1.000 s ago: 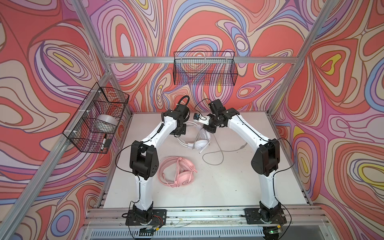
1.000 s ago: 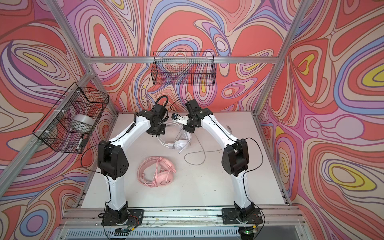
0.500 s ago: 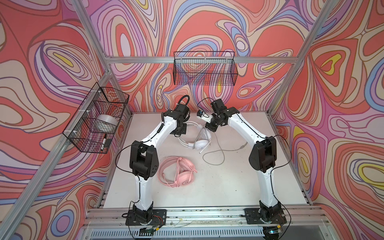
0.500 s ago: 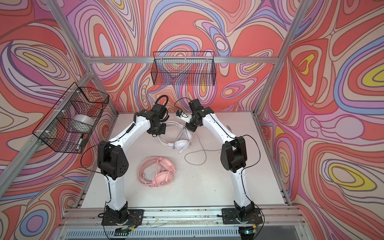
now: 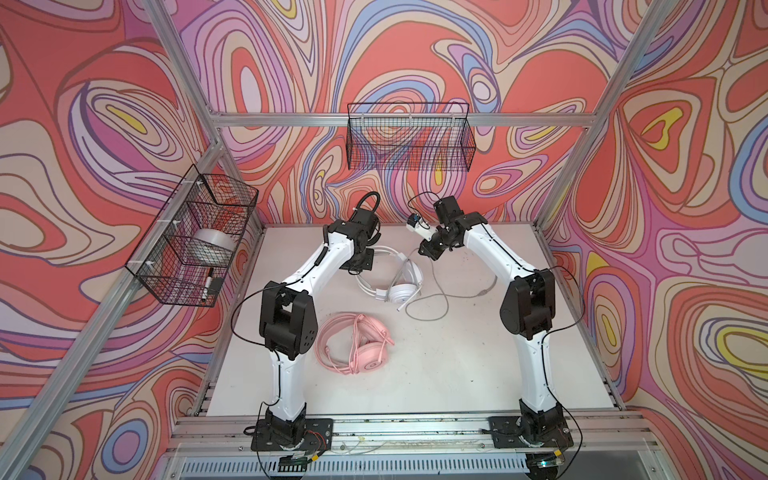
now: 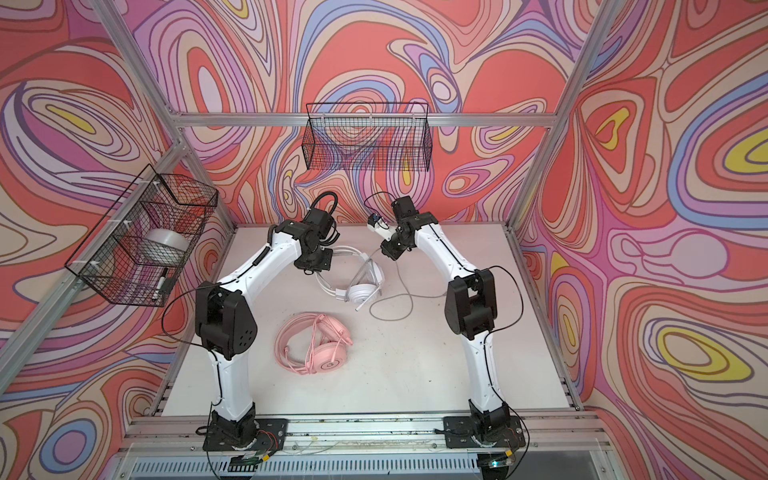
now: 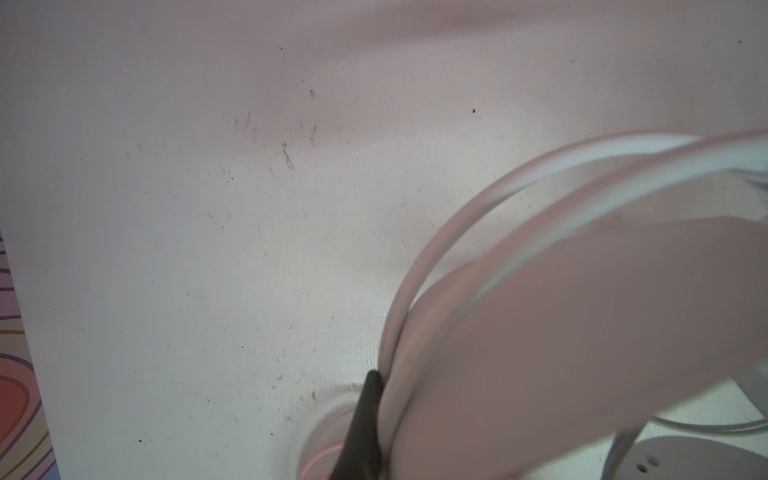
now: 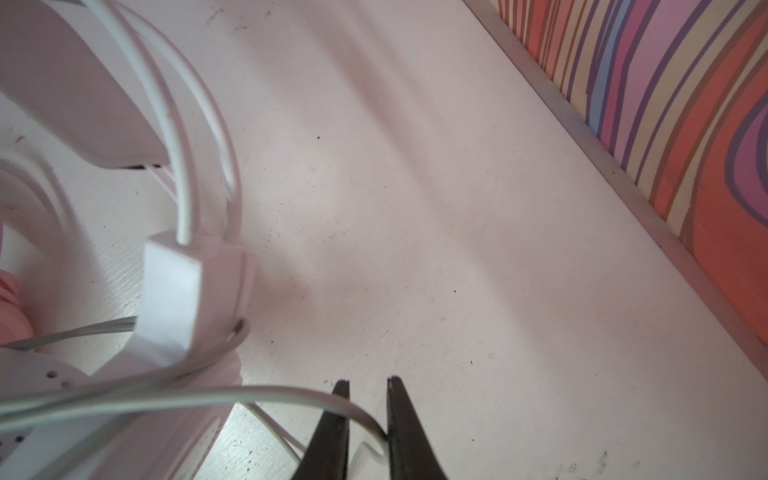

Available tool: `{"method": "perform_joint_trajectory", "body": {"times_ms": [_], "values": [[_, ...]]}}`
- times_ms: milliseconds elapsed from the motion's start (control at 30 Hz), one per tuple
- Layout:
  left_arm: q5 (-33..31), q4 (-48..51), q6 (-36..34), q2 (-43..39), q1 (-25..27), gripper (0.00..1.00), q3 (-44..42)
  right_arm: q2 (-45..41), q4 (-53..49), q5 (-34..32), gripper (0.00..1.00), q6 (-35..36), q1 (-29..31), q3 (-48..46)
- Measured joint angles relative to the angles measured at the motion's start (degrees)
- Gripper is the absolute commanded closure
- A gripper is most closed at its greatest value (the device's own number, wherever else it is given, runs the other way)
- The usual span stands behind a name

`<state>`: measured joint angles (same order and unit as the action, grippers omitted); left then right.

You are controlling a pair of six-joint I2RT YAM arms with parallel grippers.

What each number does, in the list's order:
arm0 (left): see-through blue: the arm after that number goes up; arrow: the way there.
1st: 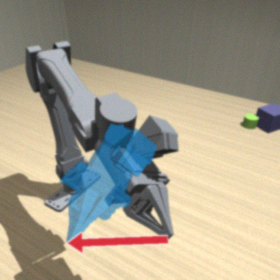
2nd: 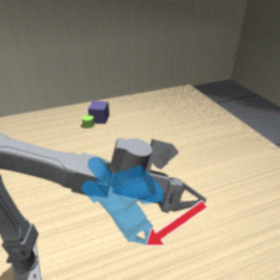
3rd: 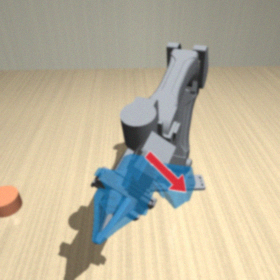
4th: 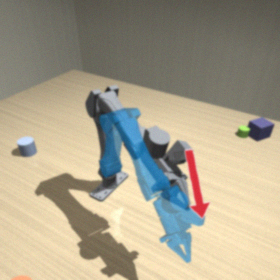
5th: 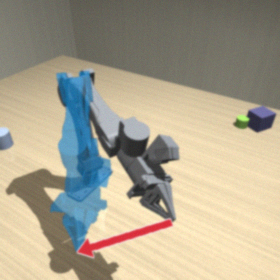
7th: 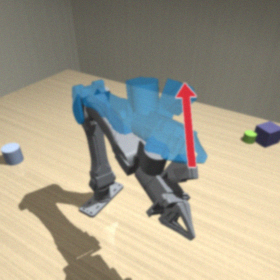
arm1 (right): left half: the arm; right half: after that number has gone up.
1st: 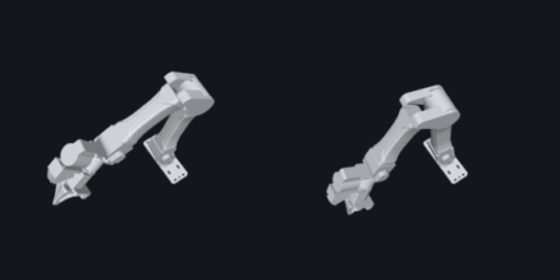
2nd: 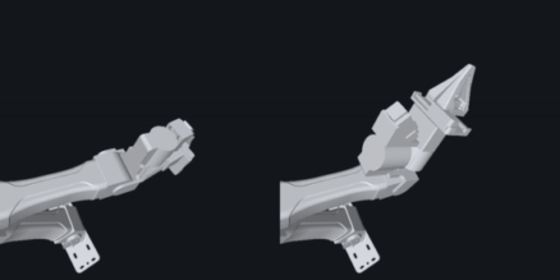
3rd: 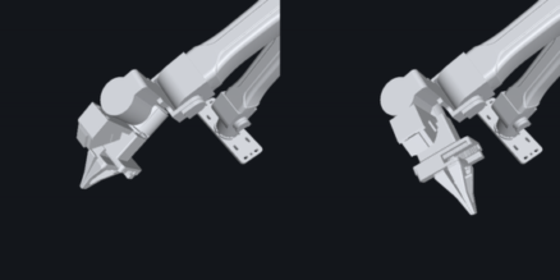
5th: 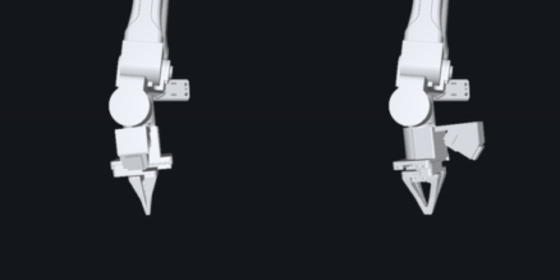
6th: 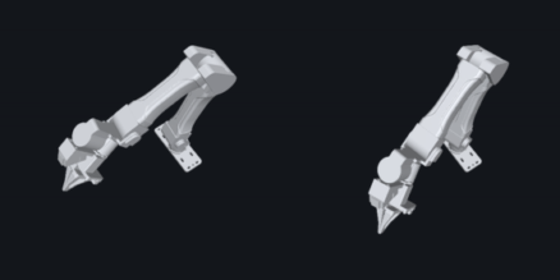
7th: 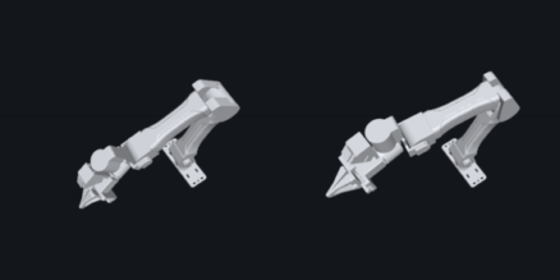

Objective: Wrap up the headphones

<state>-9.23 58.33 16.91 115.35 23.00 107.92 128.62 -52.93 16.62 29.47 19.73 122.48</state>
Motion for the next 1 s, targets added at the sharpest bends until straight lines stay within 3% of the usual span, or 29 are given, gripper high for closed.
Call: {"method": "perform_joint_trajectory", "body": {"times_ms": [733, 1000], "values": [[8.33, 0.09, 0.74, -0.68, -0.55, 1.0, -0.57, -1.75, 17.92, 6.47, 0.81, -16.39, -3.28, -25.31], [11.37, -0.42, 1.95, -1.84, -1.73, 1.0, -0.7, -5.38, 24.0, 5.75, 0.75, -20.2, -3.89, -32.22]]}}
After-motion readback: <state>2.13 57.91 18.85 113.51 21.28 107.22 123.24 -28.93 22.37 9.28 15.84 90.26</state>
